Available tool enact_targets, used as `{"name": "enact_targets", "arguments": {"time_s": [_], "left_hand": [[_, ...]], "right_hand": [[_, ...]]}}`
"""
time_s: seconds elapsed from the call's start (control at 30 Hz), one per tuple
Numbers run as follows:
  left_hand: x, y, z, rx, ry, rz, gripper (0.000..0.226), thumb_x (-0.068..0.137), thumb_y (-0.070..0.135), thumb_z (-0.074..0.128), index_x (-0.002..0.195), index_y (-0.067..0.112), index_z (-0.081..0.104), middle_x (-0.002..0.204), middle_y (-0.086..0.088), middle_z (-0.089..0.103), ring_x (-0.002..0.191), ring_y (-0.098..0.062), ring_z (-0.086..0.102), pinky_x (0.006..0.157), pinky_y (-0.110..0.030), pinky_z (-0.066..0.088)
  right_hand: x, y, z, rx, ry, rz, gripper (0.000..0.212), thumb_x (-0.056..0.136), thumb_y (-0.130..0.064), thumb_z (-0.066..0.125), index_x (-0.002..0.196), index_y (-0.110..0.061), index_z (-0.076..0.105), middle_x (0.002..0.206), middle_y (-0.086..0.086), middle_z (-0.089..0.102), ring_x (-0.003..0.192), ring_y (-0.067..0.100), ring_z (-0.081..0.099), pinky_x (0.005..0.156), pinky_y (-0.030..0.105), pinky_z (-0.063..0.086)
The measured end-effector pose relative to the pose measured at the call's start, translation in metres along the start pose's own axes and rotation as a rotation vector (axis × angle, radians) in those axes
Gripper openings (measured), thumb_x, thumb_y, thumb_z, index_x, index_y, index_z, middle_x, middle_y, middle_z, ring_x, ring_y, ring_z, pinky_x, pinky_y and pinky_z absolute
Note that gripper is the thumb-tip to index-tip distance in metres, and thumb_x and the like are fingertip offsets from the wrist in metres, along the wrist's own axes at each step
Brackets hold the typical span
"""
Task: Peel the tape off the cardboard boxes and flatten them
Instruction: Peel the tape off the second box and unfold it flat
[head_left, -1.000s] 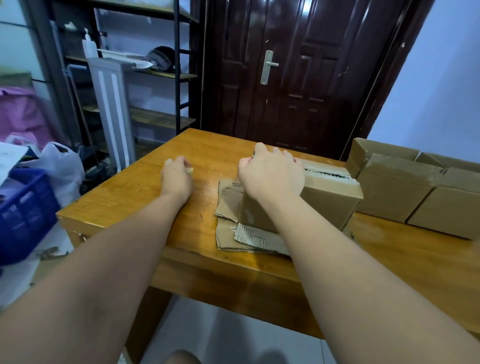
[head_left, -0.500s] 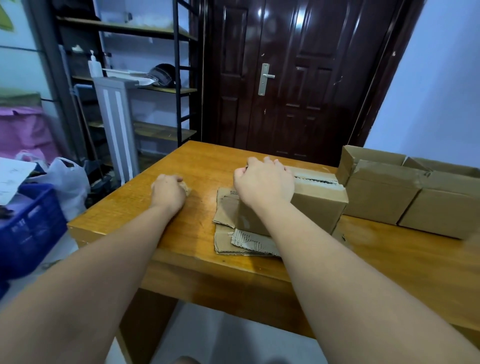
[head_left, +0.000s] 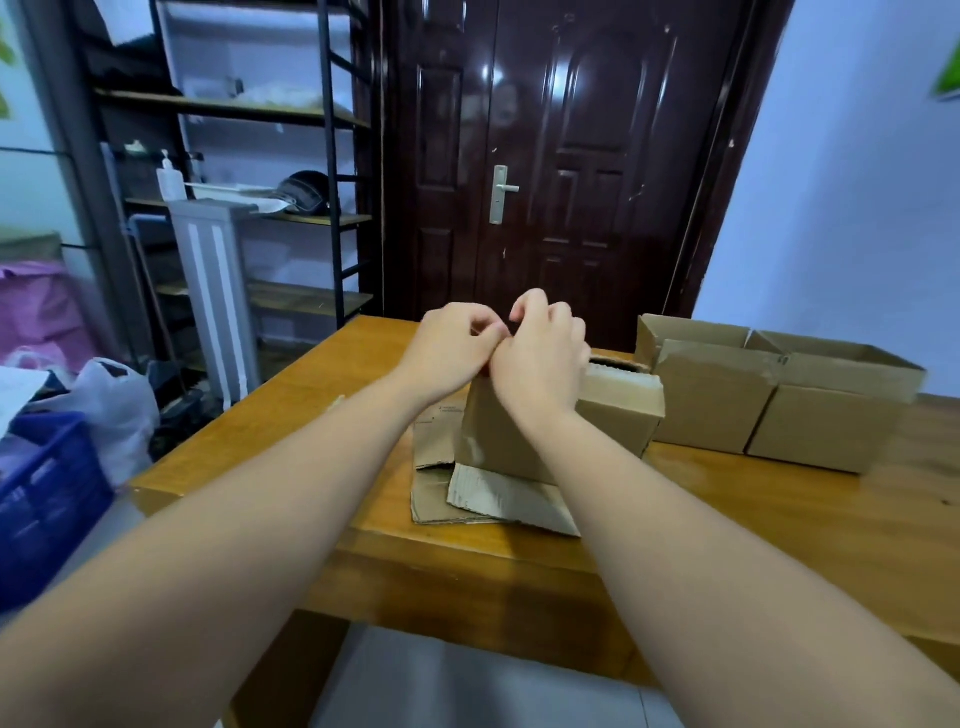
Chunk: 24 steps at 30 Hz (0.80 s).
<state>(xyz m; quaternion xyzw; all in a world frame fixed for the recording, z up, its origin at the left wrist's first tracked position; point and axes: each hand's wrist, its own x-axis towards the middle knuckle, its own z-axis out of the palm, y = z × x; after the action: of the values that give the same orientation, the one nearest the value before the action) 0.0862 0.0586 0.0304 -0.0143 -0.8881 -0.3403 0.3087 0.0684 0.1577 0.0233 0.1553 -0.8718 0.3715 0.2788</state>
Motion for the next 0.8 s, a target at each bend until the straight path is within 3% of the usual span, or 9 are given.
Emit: {"name": "enact_targets", "arguments": {"time_s": [0.13,0.27,0.33,0.4,0.47,0.57,0.67,0.73,0.8], "left_hand": [[0.000,0.015,0.012,0.188,-0.032,0.030,0.026,0.092,0.028,0.054,0.086,0.010,0.071,0.087,0.001,0.067,0.085,-0.016,0.060,0.074,-0.029,0.047],[-0.006,0.020,0.020,0.182,-0.176,-0.001,0.037,0.080,0.051,0.067,0.078,0.014,0.062,0.078,0.005,0.059,0.076,-0.012,0.052,0.056,-0.024,0.037],[-0.008,0.022,0.022,0.212,-0.288,0.016,0.039,0.075,0.055,0.070,0.084,0.020,0.056,0.097,0.003,0.061,0.090,-0.015,0.052,0.062,-0.024,0.038],[-0.010,0.023,0.020,0.122,-0.424,-0.008,0.038,0.074,0.051,0.073,0.089,0.025,0.051,0.111,0.003,0.059,0.100,-0.016,0.054,0.073,-0.028,0.046],[-0.015,0.028,0.016,-0.032,-0.527,-0.062,0.037,0.081,0.036,0.073,0.100,0.017,0.048,0.104,0.002,0.059,0.094,-0.014,0.057,0.076,-0.030,0.050],[-0.019,0.035,0.013,0.042,-0.469,0.030,0.026,0.089,0.023,0.065,0.103,0.014,0.044,0.098,-0.003,0.061,0.088,-0.019,0.059,0.074,-0.033,0.050],[-0.022,0.040,0.013,0.206,-0.437,0.147,0.015,0.092,0.024,0.060,0.104,0.021,0.050,0.097,0.002,0.063,0.088,-0.019,0.060,0.074,-0.032,0.050],[-0.024,0.045,0.008,0.093,-0.544,0.073,0.018,0.096,0.036,0.053,0.108,0.025,0.058,0.105,0.008,0.065,0.096,-0.012,0.060,0.082,-0.028,0.049],[-0.027,0.056,0.000,-0.035,-0.626,-0.090,0.049,0.096,0.055,0.033,0.119,0.022,0.062,0.127,0.006,0.060,0.115,-0.012,0.053,0.099,-0.030,0.039]], "right_hand": [[0.006,0.020,-0.023,-0.149,0.086,0.034,0.019,0.083,-0.012,0.049,0.093,-0.027,0.046,0.097,-0.005,0.055,0.099,0.020,0.047,0.089,0.039,0.026],[0.012,0.053,-0.045,-0.270,-0.056,0.130,0.022,0.092,-0.026,0.043,0.099,-0.027,0.064,0.102,-0.001,0.066,0.111,0.023,0.050,0.096,0.041,0.028],[0.011,0.063,-0.056,-0.264,-0.122,0.157,0.033,0.097,-0.036,0.039,0.105,-0.024,0.069,0.109,0.003,0.067,0.117,0.025,0.047,0.101,0.042,0.028],[0.013,0.069,-0.067,-0.238,-0.157,0.201,0.041,0.099,-0.043,0.036,0.109,-0.023,0.070,0.113,0.004,0.066,0.120,0.026,0.046,0.102,0.042,0.027],[0.019,0.076,-0.081,-0.212,-0.129,0.279,0.040,0.097,-0.044,0.038,0.108,-0.024,0.071,0.114,0.003,0.064,0.121,0.027,0.045,0.101,0.043,0.028],[0.030,0.088,-0.104,0.036,-0.161,0.479,0.029,0.091,-0.032,0.052,0.109,-0.015,0.067,0.115,0.006,0.063,0.110,0.029,0.052,0.096,0.042,0.042],[0.027,0.095,-0.122,0.345,-0.374,0.669,0.022,0.090,-0.020,0.057,0.110,-0.010,0.061,0.097,0.008,0.059,0.085,0.023,0.053,0.081,0.040,0.050],[0.029,0.099,-0.128,0.240,-0.545,0.610,0.022,0.094,-0.017,0.055,0.113,-0.012,0.065,0.098,0.008,0.061,0.083,0.021,0.055,0.075,0.040,0.054],[0.036,0.096,-0.133,0.037,-0.687,0.445,0.026,0.096,-0.014,0.053,0.117,-0.017,0.067,0.114,0.007,0.062,0.096,0.024,0.059,0.079,0.042,0.058]]}}
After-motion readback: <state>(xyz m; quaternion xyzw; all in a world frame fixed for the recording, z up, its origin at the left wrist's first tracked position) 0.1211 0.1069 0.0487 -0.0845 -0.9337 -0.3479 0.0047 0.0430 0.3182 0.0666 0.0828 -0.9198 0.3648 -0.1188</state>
